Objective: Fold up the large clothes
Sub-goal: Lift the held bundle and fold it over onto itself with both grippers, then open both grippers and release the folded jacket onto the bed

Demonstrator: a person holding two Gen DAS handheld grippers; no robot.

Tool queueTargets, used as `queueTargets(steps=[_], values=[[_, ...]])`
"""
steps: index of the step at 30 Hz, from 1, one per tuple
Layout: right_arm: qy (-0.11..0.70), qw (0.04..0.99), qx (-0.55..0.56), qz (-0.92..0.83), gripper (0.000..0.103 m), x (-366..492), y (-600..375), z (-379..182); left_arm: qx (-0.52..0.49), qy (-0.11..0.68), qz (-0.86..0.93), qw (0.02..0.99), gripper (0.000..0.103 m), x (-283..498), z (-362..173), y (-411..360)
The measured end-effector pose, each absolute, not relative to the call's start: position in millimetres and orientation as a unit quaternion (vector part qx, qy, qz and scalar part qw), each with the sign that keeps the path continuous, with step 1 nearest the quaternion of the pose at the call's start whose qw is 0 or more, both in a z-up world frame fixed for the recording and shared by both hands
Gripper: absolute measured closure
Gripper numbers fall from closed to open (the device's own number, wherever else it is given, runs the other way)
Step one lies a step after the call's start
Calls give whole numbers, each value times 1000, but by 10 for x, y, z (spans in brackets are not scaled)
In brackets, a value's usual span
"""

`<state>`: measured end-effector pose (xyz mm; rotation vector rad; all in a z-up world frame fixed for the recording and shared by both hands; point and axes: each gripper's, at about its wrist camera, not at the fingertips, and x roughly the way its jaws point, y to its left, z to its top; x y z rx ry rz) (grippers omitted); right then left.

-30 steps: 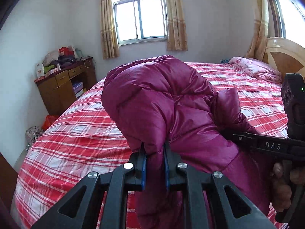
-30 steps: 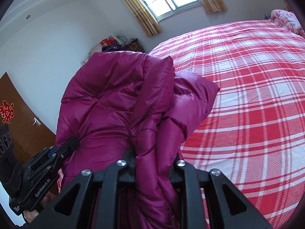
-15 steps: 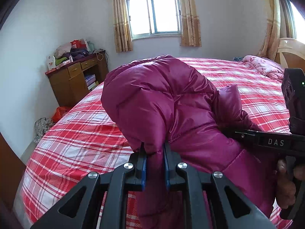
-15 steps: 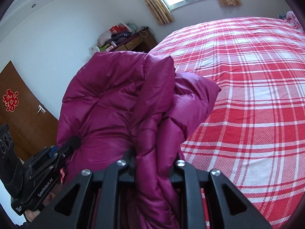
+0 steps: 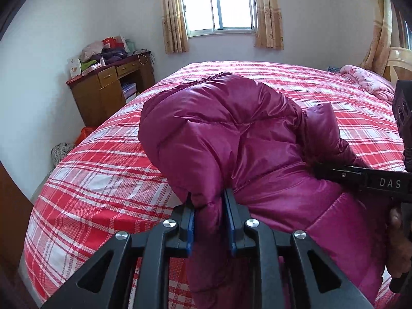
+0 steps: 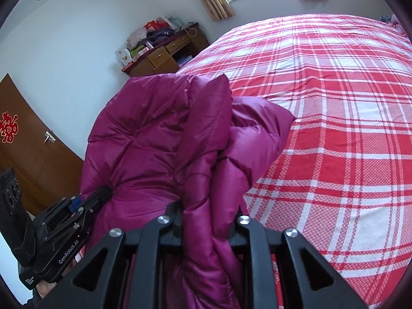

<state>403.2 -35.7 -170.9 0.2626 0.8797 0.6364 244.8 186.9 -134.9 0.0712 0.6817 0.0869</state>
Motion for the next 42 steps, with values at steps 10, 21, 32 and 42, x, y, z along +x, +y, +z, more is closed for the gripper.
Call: queueTargets(steps=[10, 21, 32, 42], values=[[436, 844, 137, 283, 62, 4133, -424, -1860, 11, 323, 77, 943, 26, 2516, -1566, 2062], [376, 887, 133, 234, 42, 3724, -708, -1511, 8, 302, 83, 950, 25, 2230, -1195, 2131], [273, 933, 85, 218, 25, 2965, -673, -735, -10, 231, 76, 970, 22, 1803, -552, 2168], [236, 943, 59, 226, 22, 2638, -605, -476, -13, 194, 65, 979, 21, 1559, -247, 2079]])
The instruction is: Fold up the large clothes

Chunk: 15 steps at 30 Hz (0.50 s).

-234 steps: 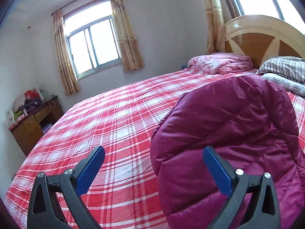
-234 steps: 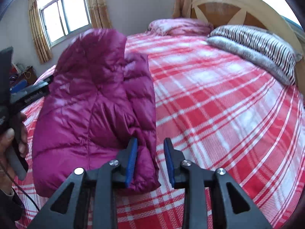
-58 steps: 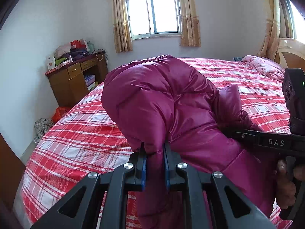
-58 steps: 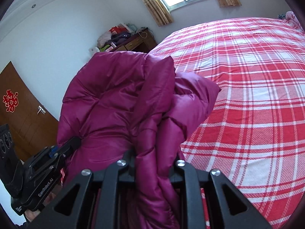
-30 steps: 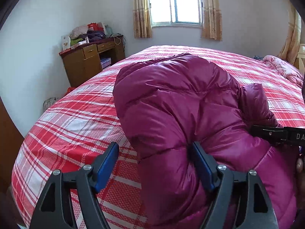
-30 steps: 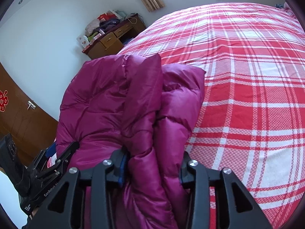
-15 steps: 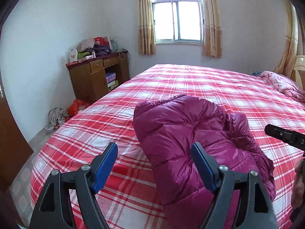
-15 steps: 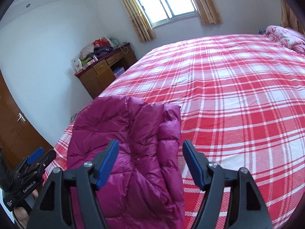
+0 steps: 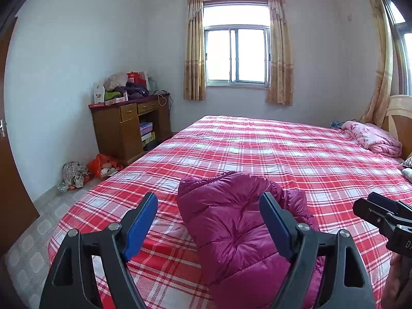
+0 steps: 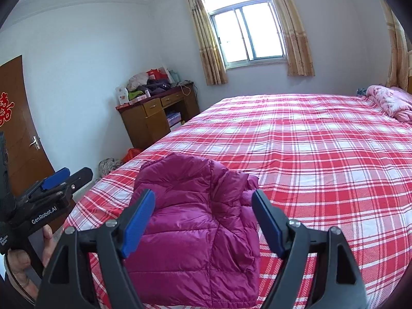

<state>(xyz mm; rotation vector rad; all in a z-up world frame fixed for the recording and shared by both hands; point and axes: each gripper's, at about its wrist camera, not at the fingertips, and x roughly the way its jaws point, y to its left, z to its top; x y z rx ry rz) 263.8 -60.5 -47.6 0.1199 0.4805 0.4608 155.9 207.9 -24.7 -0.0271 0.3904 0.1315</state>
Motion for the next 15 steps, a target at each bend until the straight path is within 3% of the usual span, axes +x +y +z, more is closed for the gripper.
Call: queueTargets(steps=[15], values=[[236, 943, 66, 226, 21, 2606, -659, -485, -14, 193, 65, 979, 21, 1518, -221, 2034]])
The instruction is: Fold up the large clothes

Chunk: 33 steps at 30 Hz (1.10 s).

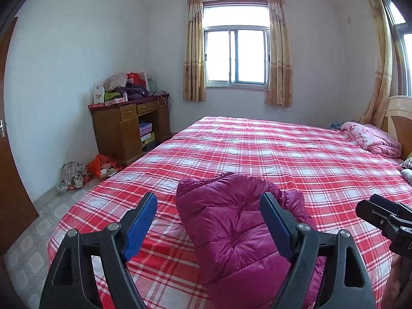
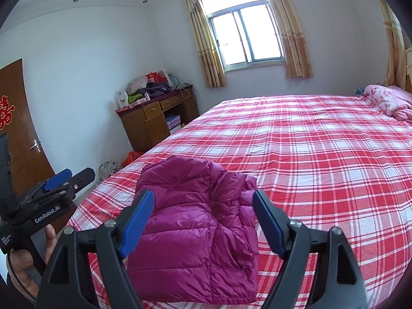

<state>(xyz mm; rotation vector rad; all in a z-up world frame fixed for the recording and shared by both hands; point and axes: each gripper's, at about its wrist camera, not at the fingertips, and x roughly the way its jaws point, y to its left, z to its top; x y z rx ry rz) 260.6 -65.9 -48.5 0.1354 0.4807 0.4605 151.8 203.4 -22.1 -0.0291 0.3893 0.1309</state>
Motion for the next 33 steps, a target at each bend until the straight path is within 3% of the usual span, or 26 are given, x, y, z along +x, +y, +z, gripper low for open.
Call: queueTargets(steps=[33], values=[[244, 941, 69, 224, 21, 2613, -678, -523, -11, 208, 71, 976, 19, 1548, -259, 1989]])
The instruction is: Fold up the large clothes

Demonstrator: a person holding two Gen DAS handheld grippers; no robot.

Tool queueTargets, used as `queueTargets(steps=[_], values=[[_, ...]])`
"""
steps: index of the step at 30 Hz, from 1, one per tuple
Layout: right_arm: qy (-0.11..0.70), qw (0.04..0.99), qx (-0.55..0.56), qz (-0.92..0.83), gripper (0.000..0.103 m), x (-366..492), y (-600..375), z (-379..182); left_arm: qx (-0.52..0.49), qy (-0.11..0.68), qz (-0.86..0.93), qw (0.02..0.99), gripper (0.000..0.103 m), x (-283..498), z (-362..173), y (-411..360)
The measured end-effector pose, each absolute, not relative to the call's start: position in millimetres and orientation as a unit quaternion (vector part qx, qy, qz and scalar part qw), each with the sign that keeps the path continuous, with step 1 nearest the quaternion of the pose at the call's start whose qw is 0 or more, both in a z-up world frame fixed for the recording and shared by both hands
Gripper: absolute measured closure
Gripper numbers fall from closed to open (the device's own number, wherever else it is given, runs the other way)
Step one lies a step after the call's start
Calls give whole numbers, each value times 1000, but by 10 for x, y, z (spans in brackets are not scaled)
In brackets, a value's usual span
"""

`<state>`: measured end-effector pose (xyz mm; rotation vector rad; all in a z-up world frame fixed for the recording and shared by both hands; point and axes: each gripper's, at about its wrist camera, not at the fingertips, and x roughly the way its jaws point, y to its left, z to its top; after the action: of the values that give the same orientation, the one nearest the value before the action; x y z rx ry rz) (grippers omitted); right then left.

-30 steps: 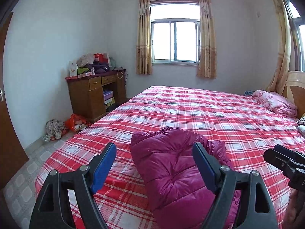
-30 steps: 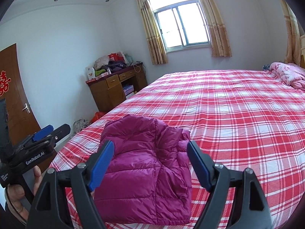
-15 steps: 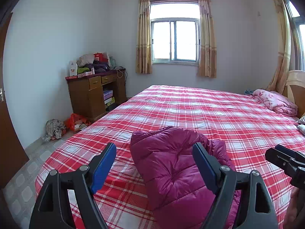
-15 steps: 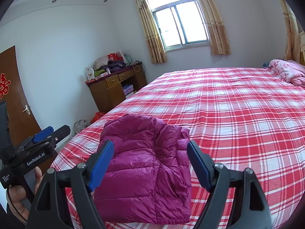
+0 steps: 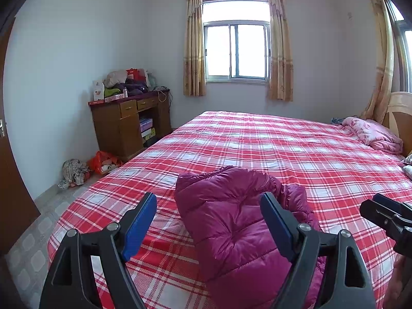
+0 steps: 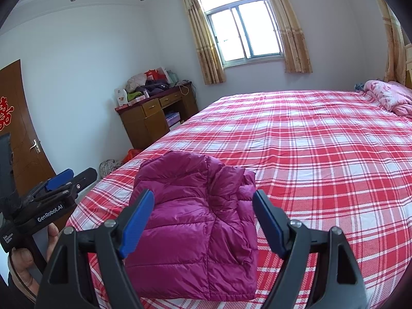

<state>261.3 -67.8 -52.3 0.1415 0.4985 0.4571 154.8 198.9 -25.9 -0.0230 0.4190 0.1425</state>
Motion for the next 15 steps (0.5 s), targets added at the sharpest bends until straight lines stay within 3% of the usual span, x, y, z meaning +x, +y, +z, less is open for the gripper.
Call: queueTargets(steps=[15], values=[[249, 939, 66, 227, 21, 2612, -684, -557, 2, 208, 66, 976, 17, 1565, -291, 1919]])
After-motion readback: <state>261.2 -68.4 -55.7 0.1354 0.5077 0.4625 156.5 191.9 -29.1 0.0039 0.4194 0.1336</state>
